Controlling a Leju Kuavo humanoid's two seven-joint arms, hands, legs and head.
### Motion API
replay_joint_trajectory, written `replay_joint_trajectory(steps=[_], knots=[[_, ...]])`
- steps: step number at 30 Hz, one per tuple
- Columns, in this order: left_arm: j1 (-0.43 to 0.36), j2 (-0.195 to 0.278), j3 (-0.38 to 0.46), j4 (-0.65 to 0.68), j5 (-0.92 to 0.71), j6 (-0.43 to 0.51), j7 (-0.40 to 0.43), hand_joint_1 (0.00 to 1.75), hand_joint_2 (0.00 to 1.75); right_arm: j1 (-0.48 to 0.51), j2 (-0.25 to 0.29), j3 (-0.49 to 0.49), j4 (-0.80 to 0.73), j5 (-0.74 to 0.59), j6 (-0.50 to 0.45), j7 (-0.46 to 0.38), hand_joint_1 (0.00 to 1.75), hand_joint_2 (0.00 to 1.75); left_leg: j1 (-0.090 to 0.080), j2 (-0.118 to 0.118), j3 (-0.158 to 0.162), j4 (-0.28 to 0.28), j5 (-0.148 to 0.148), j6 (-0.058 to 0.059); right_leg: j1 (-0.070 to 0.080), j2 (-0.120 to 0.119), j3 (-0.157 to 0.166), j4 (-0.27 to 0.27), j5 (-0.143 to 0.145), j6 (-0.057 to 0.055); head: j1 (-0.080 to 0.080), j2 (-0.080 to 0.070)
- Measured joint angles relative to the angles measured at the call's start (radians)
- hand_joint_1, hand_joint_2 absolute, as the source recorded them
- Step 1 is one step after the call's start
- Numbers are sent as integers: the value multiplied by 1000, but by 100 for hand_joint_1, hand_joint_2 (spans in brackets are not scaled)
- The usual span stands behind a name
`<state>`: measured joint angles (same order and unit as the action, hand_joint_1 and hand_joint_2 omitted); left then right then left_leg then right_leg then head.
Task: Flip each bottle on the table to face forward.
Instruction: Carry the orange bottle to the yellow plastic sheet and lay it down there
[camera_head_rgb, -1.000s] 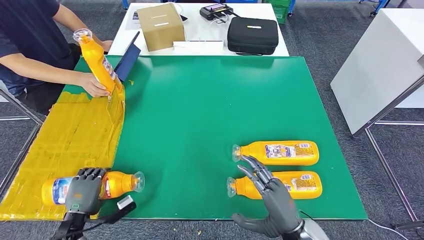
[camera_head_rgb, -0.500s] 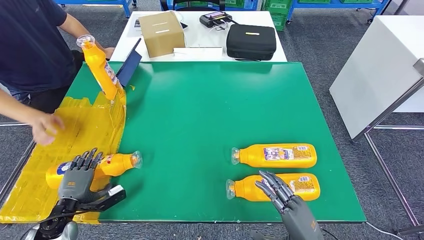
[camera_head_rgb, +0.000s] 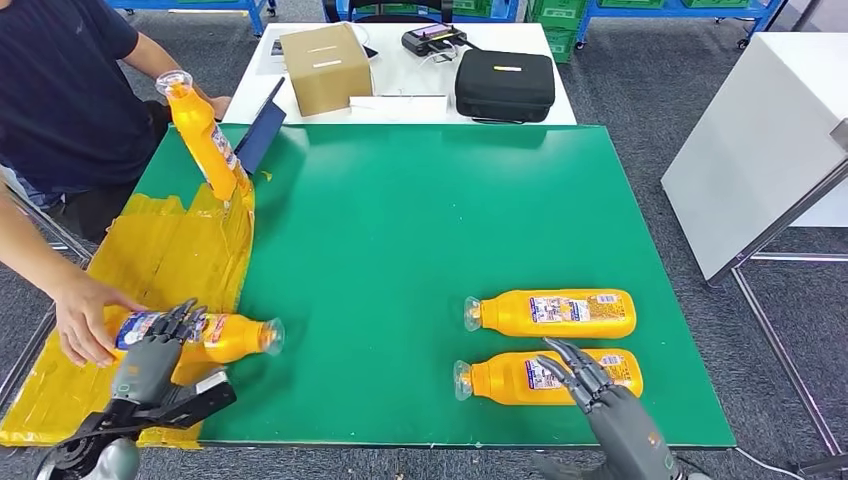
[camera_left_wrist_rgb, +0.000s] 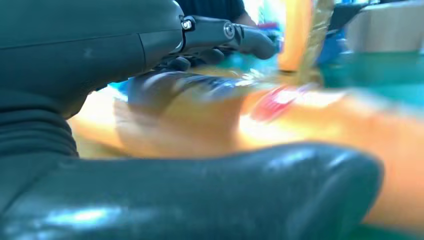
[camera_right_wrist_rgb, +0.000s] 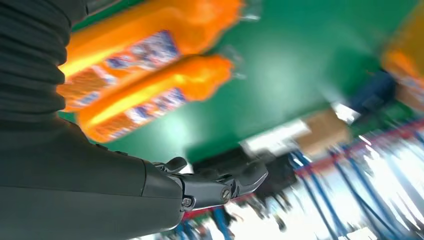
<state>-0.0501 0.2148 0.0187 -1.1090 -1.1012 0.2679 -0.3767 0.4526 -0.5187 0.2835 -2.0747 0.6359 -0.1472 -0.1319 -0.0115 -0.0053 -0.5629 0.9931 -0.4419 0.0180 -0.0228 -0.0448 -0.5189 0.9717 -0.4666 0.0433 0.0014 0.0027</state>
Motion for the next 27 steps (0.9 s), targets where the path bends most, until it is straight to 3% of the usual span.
replay_joint_trajectory(steps=[4,9,18,24,27], knots=[[13,-29,14,-50,164,-68,-80,0,0,3,-30,-66,17,-6,71,29,0,175,-1,0,-4,1,2,3,-1,-1,-3,0,1,1,1,0],[27,-82,55,-117,455,-237,-192,0,0,-4,-39,-115,55,18,115,52,0,175,-3,1,-12,2,2,4,-3,0,-2,0,3,4,0,0],[41,-126,87,-174,502,-270,-205,0,0,-18,-39,-140,101,24,121,53,0,175,-3,2,-17,2,2,4,-2,1,-8,0,3,4,0,0],[66,-170,123,-267,726,-441,-234,0,0,-45,-34,-147,135,58,161,77,0,175,-3,2,-18,2,2,4,-3,1,-9,0,3,4,0,0],[88,-194,127,-335,758,-472,-233,0,0,-56,-32,-150,160,72,181,92,0,175,-4,2,-19,2,2,4,-3,1,-9,0,3,4,1,0]])
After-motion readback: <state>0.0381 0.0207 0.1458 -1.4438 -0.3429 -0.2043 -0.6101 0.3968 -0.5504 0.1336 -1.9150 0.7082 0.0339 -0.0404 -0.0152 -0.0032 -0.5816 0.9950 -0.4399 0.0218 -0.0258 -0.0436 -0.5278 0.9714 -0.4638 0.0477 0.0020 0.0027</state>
